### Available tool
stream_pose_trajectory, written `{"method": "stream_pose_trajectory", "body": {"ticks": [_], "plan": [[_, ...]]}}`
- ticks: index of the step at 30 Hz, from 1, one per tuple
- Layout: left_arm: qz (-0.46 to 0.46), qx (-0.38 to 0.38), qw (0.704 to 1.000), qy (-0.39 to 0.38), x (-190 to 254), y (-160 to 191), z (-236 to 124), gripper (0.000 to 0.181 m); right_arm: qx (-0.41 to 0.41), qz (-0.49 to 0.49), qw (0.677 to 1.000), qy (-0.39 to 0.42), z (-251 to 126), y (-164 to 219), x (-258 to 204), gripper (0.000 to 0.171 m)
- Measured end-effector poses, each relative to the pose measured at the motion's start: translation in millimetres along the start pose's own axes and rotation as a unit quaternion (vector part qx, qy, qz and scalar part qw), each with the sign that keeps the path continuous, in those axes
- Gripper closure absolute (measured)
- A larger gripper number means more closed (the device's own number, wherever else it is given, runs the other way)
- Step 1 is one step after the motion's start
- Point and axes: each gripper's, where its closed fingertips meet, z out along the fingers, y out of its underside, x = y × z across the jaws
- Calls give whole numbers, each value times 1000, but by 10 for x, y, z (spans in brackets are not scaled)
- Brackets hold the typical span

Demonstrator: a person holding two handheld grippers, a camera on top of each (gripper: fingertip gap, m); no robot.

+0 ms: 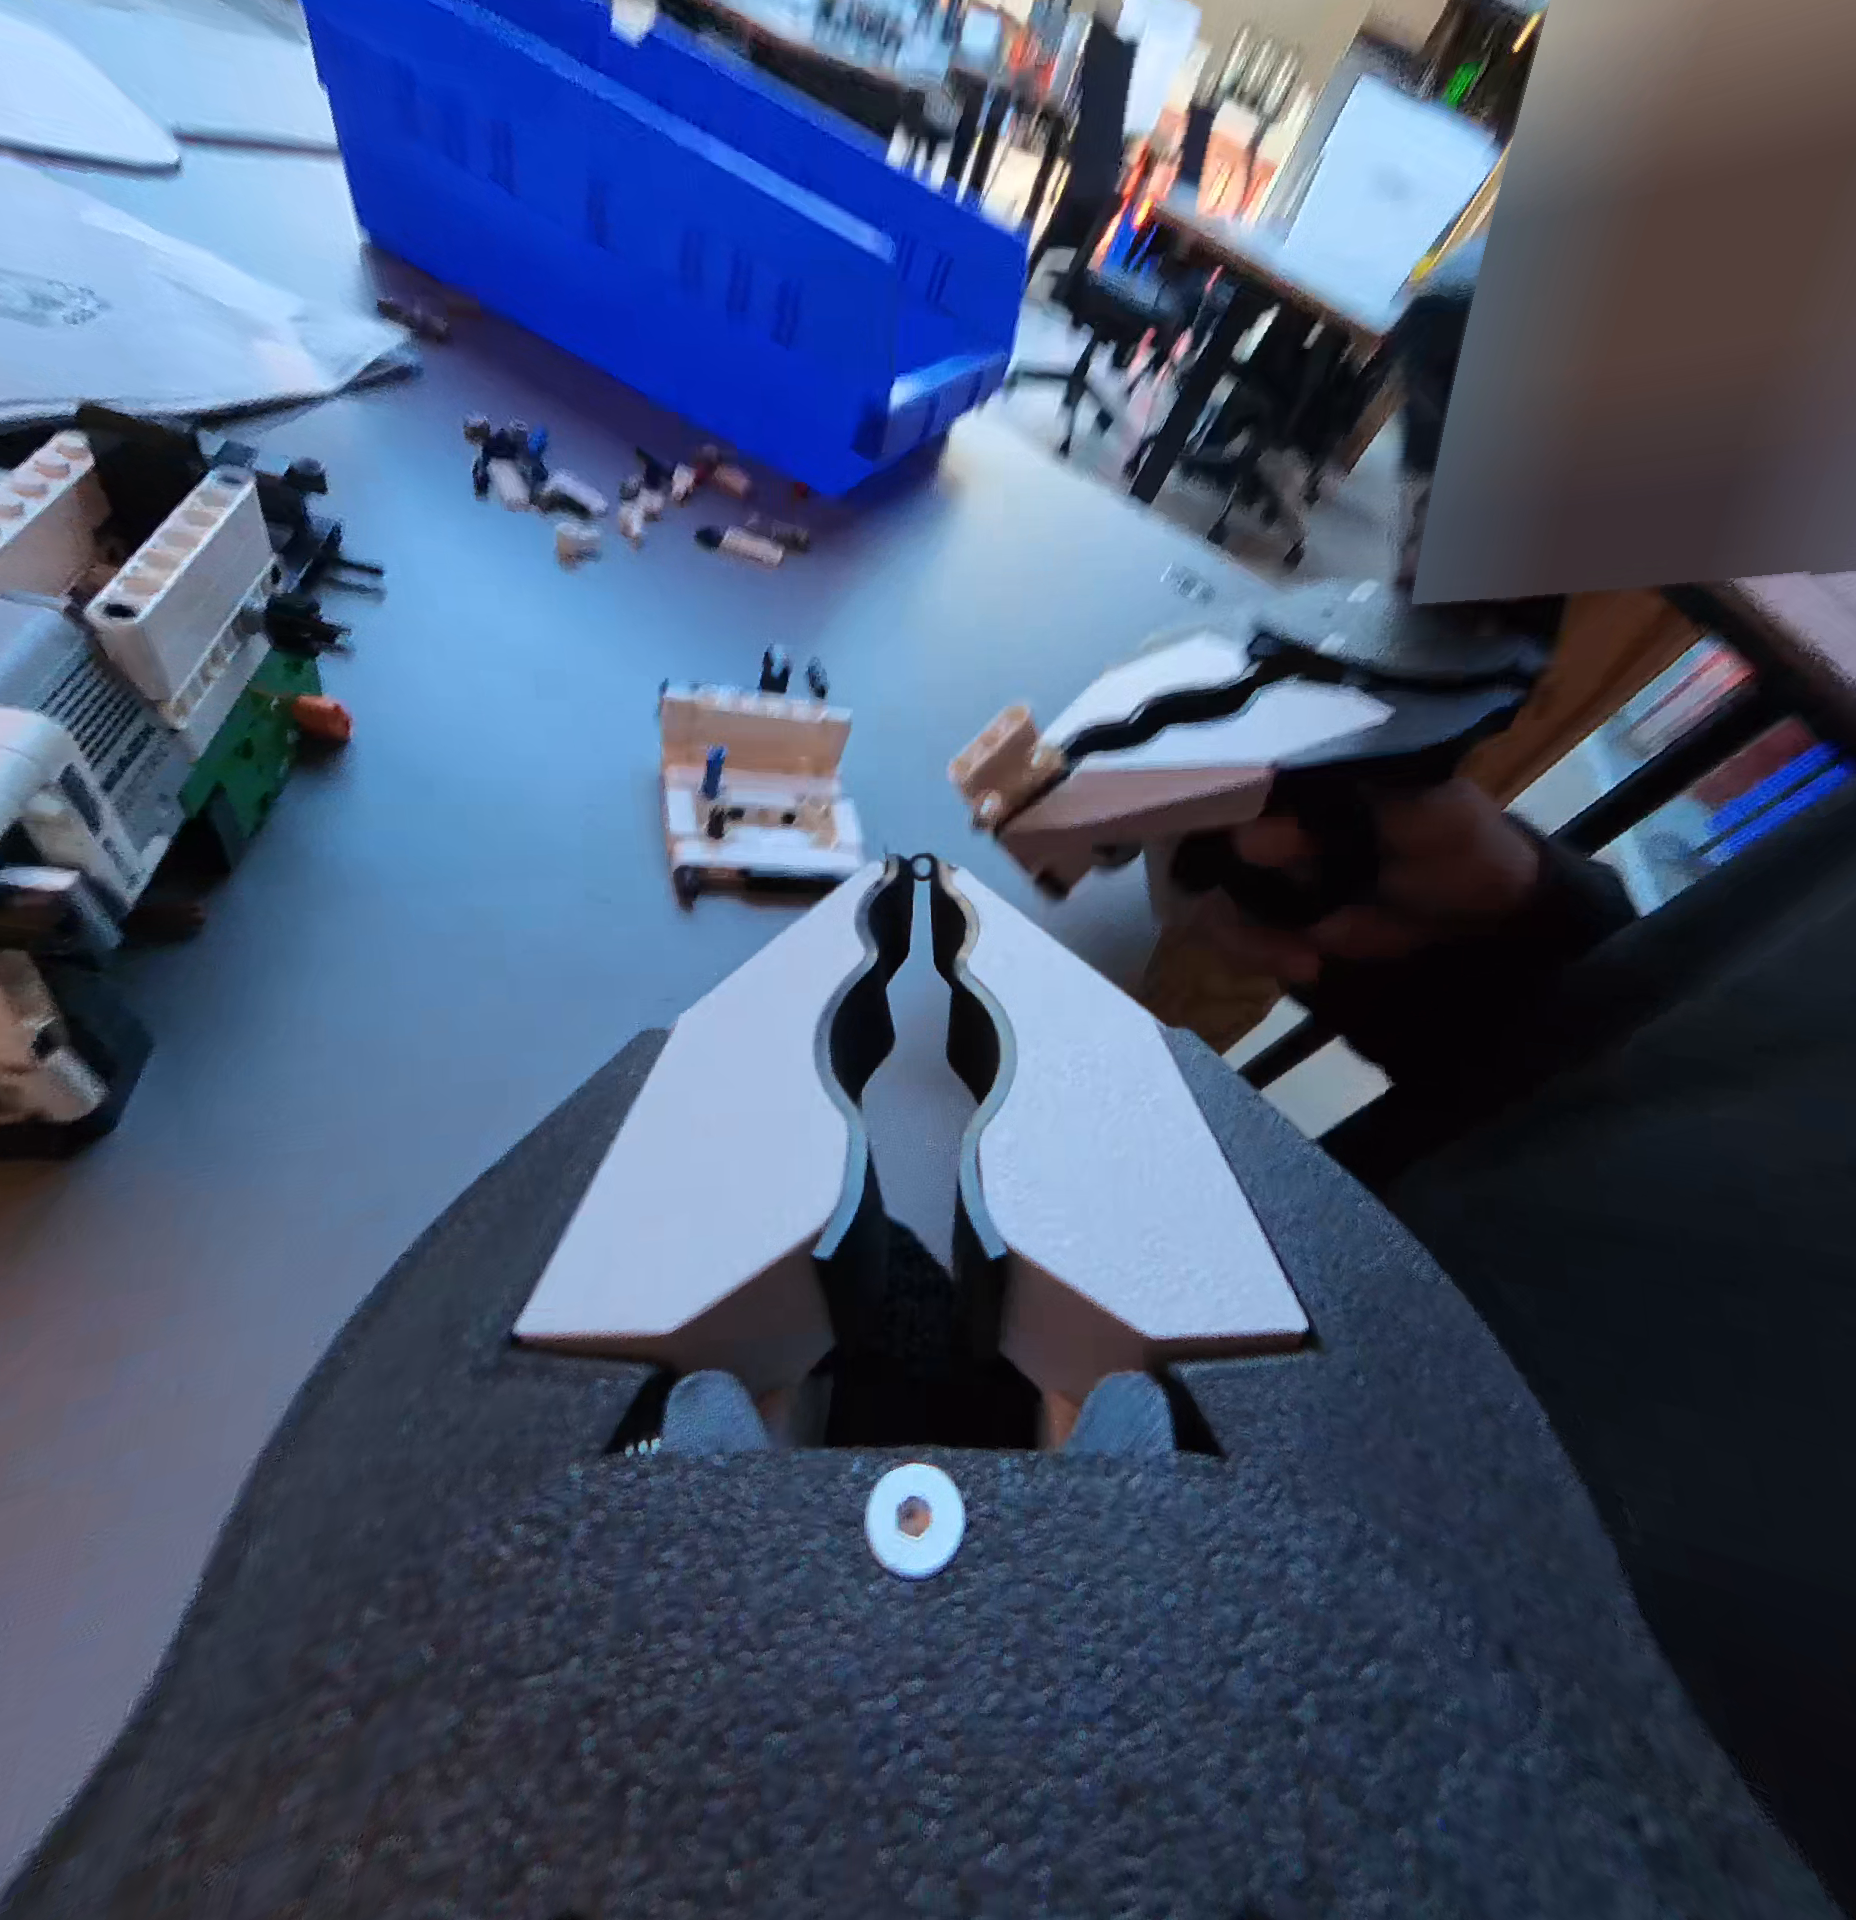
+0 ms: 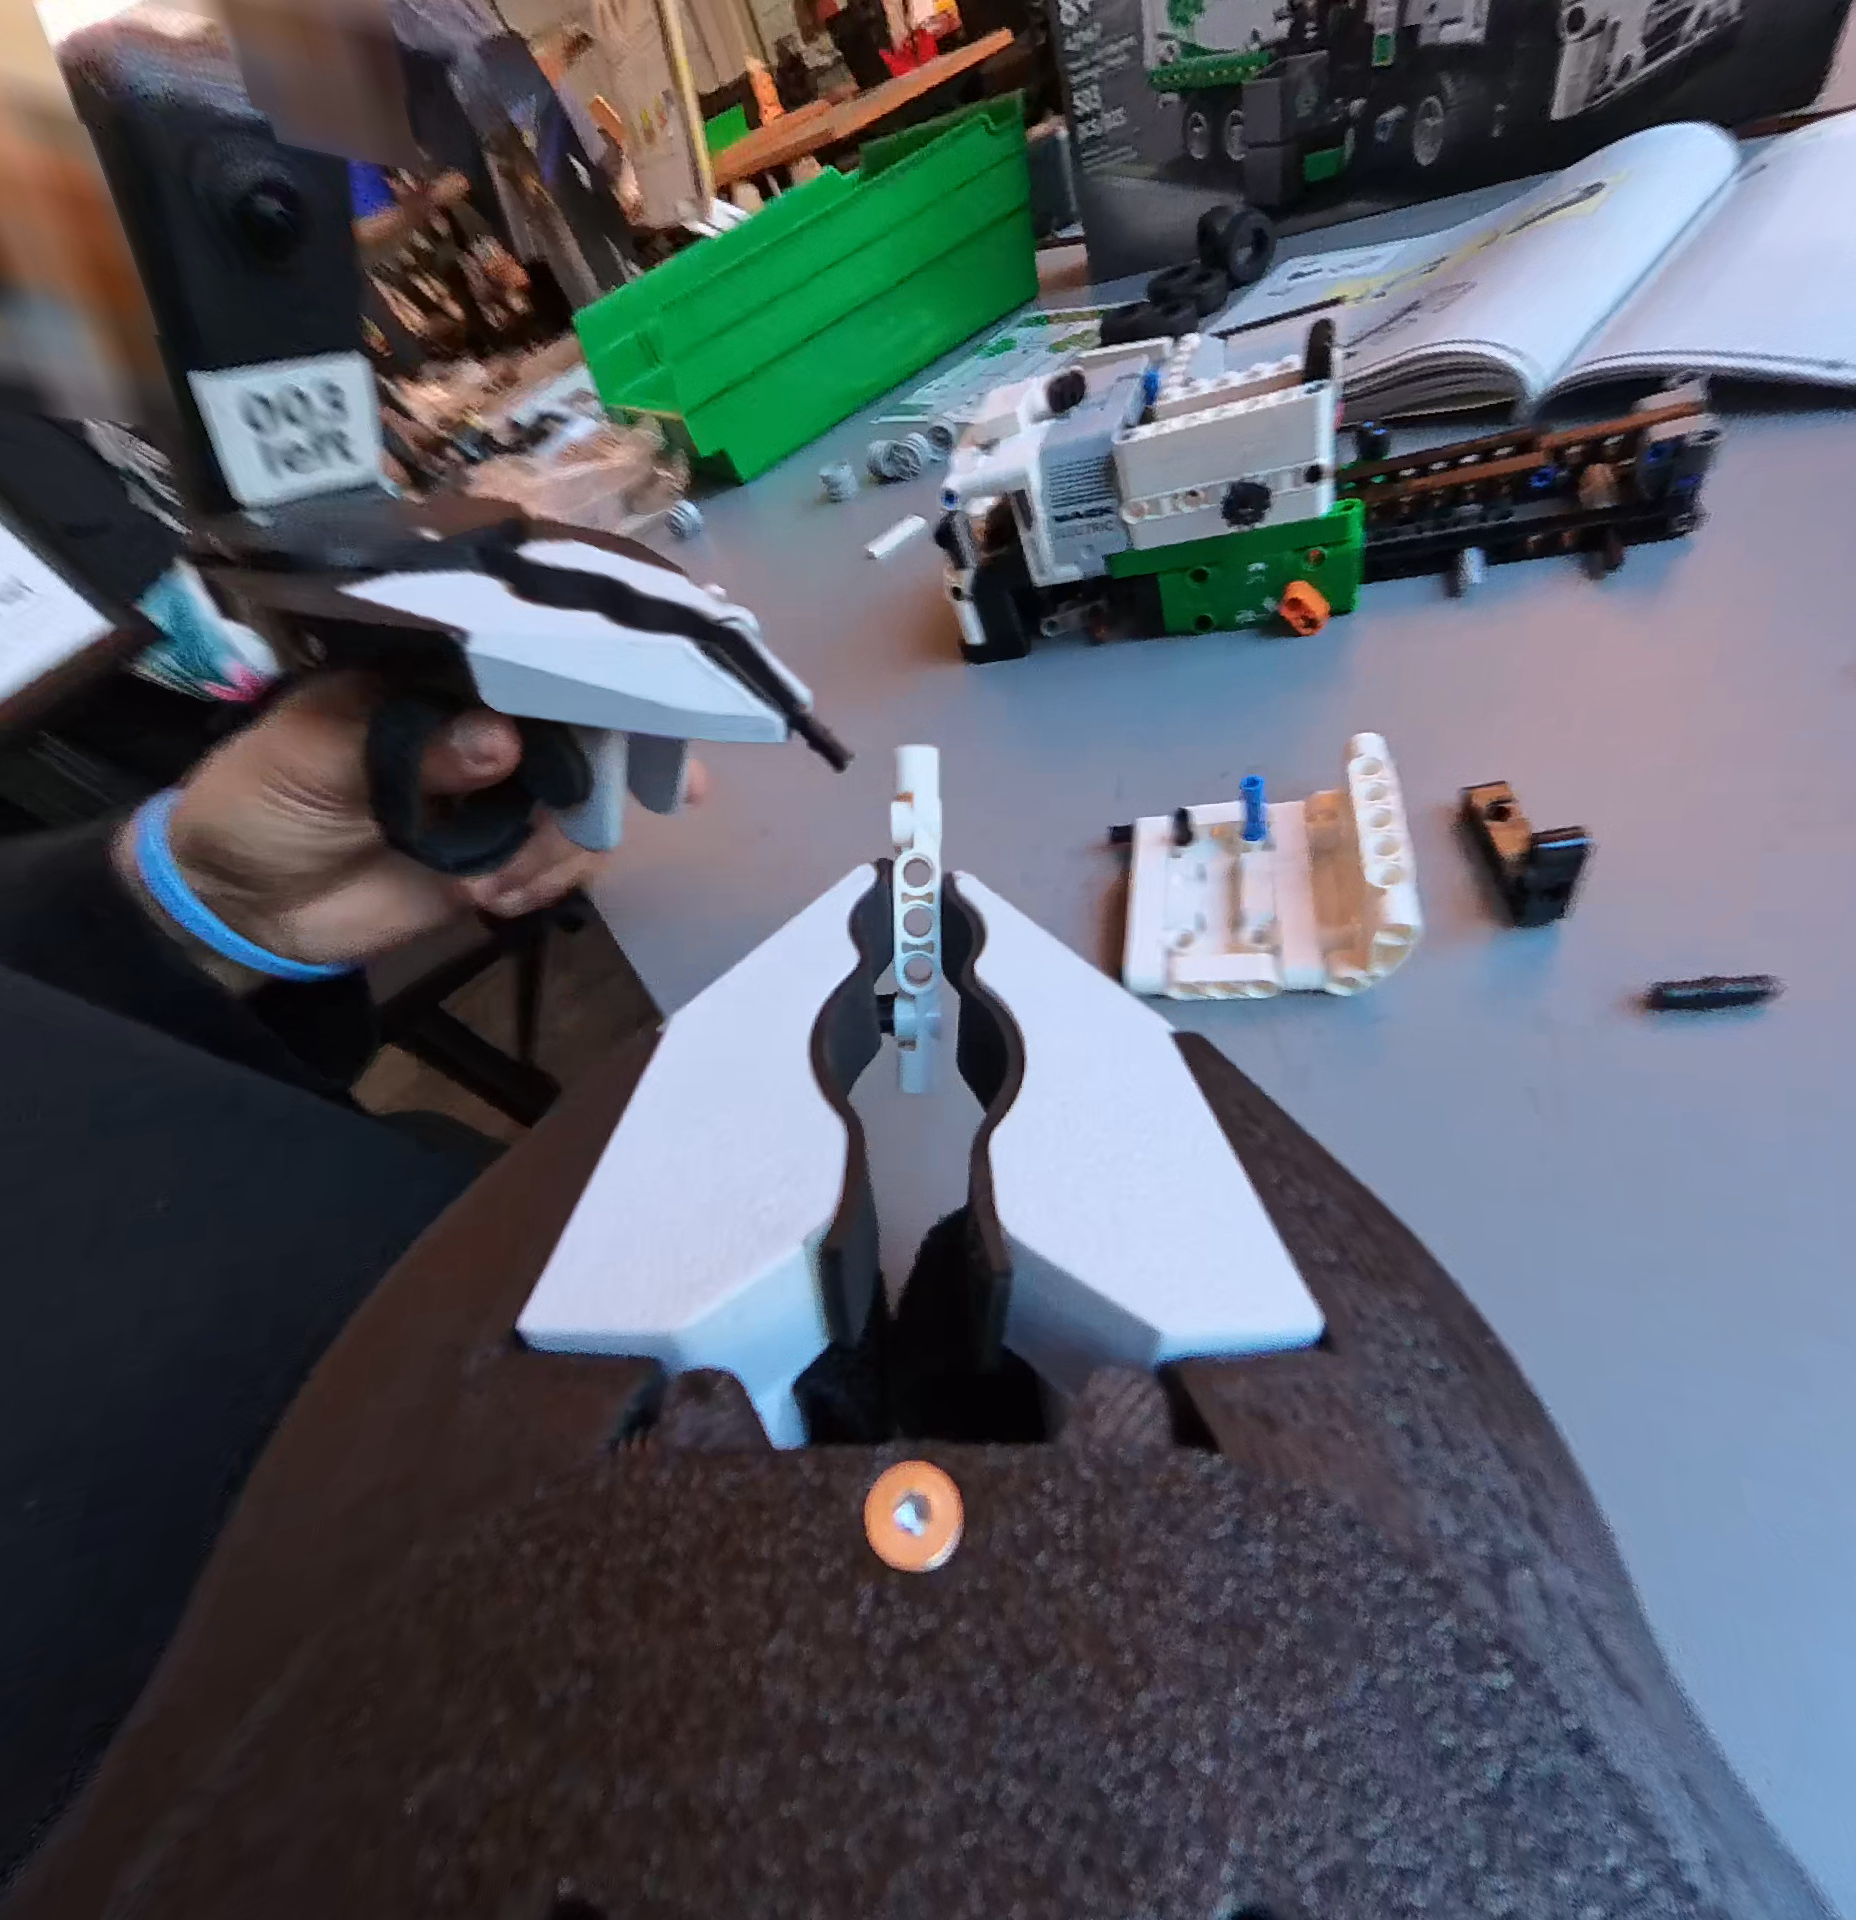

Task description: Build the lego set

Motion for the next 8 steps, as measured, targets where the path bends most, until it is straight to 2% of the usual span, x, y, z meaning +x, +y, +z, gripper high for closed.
{"method": "stream_pose_trajectory", "body": {"ticks": [3,5,8], "plan": [[49,-98,991,-70,-241,276,-99,179,-20,-62,996,58,-107,26,225,165],[87,-143,981,-99,-344,351,-206,179,-8,-80,995,66,-198,-20,289,165],[158,-232,948,-148,-550,400,-431,179,5,-72,994,76,-266,-53,375,164]]}}
